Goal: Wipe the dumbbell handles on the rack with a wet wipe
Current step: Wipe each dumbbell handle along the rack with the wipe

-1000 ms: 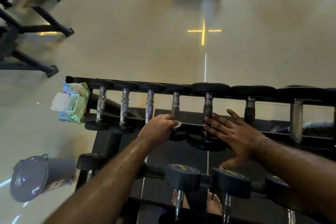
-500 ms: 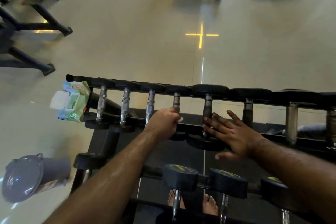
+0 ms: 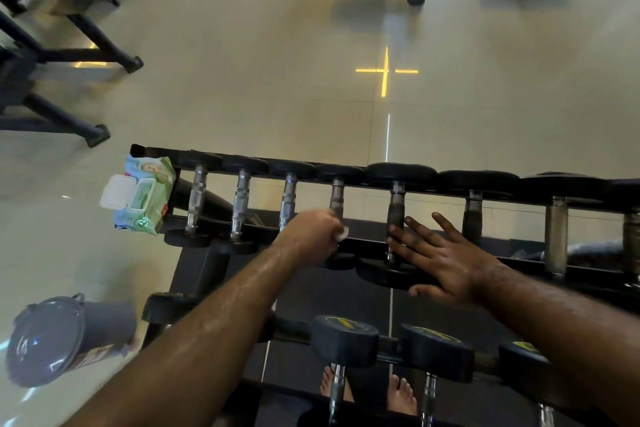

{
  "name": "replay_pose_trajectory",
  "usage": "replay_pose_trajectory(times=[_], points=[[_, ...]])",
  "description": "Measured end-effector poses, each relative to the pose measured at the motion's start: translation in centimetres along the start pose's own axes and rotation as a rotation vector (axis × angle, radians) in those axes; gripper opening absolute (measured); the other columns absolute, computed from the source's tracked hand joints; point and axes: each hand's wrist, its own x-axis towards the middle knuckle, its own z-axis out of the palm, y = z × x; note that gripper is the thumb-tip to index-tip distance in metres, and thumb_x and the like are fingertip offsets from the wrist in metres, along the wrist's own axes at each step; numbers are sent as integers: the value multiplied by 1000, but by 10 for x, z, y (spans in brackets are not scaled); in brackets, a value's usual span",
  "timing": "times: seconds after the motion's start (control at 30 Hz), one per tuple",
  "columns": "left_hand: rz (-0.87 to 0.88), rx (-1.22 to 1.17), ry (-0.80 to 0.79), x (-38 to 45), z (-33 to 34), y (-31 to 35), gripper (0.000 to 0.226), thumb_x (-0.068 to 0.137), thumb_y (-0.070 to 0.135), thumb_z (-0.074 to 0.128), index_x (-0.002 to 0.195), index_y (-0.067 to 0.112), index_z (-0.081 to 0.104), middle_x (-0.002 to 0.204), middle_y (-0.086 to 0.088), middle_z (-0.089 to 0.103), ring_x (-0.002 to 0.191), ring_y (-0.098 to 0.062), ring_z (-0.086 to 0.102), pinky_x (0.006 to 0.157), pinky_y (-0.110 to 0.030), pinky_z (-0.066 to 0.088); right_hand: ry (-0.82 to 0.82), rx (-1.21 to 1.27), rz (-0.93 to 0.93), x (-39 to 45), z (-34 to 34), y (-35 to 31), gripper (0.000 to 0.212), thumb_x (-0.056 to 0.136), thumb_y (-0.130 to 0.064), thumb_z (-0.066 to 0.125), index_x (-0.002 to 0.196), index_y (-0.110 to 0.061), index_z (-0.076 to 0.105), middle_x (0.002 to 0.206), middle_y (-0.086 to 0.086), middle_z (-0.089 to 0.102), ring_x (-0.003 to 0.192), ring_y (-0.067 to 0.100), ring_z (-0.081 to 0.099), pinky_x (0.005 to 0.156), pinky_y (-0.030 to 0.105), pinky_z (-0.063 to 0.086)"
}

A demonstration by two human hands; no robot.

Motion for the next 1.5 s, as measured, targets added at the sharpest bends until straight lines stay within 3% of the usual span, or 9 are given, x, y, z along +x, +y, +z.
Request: replay_pose_trajectory(times=[0.1, 0.2, 0.4, 0.63, 0.8, 1.1, 1.27, 1.4, 1.5], points=[[-41, 33, 246, 25, -5, -5, 29, 82, 1, 77, 111, 8, 77, 109, -9, 71, 94, -27, 67, 81, -40, 60, -20, 5, -1, 0, 2, -1, 86, 103, -78, 25, 172, -27, 16, 179, 2, 11, 162, 35, 17, 124, 61, 9], [92, 237, 232, 41, 4, -6, 27, 75, -6, 78, 101, 2, 76, 104, -14, 68, 92, -31, 63, 77, -42, 61, -34, 48, 12, -2, 4, -1, 86, 103, -80, 20, 173, -32, 4, 180, -3, -2, 164, 33, 5, 126, 62, 1], [141, 173, -423, 18, -3, 0, 21, 97, 18, 66, 117, 19, 74, 111, 3, 62, 106, -17, 62, 94, -33, 54, -55, 89, 12, -2, 2, -2, 87, 102, -81, 18, 172, -34, -1, 180, -4, -8, 165, 31, -2, 126, 66, -1], [-72, -85, 146, 15, -3, -4, 17, 96, 17, 68, 108, 17, 79, 111, -2, 71, 99, -19, 66, 89, -36, 57, -23, 28, -2, -3, 1, -2, 86, 104, -79, 22, 172, -27, 16, 180, 2, 9, 163, 36, 16, 123, 67, 9], [-105, -181, -306, -8, -6, -13, 22, 95, 13, 68, 112, 22, 79, 113, 4, 73, 103, -12, 66, 92, -31, 55, -28, 17, -2, -2, -1, -2, 86, 103, -79, 21, 172, -27, 17, 179, 3, 14, 162, 37, 20, 123, 68, 11], [-254, -192, -358, -4, -7, -2, 14, 98, 15, 66, 103, 22, 76, 97, 6, 71, 92, -11, 67, 85, -34, 58, -30, 14, 1, -2, -3, -2, 86, 104, -78, 20, 172, -26, 19, 179, 4, 15, 161, 37, 22, 123, 66, 12], [-136, -223, -89, 21, -14, 17, 16, 96, 19, 70, 107, 24, 80, 97, 8, 75, 86, -7, 64, 82, -28, 54, -35, 23, 9, -1, -8, -4, 85, 103, -78, 19, 170, -26, 21, 177, 5, 21, 160, 37, 26, 122, 64, 12], [52, -27, -375, 11, 0, 12, 19, 95, 22, 70, 110, 32, 78, 106, 10, 76, 99, -12, 68, 94, -39, 58, -57, 30, -4, -1, -7, -4, 85, 103, -79, 19, 171, -28, 17, 178, 4, 18, 161, 37, 22, 124, 63, 8], [32, -138, -486, 9, -29, -8, 21, 97, 14, 70, 112, 25, 80, 109, 9, 76, 97, -6, 69, 88, -25, 55, -76, 57, 2, 0, -6, -4, 87, 101, -81, 13, 171, -30, 10, 179, 1, 8, 163, 35, 9, 125, 64, 0]])
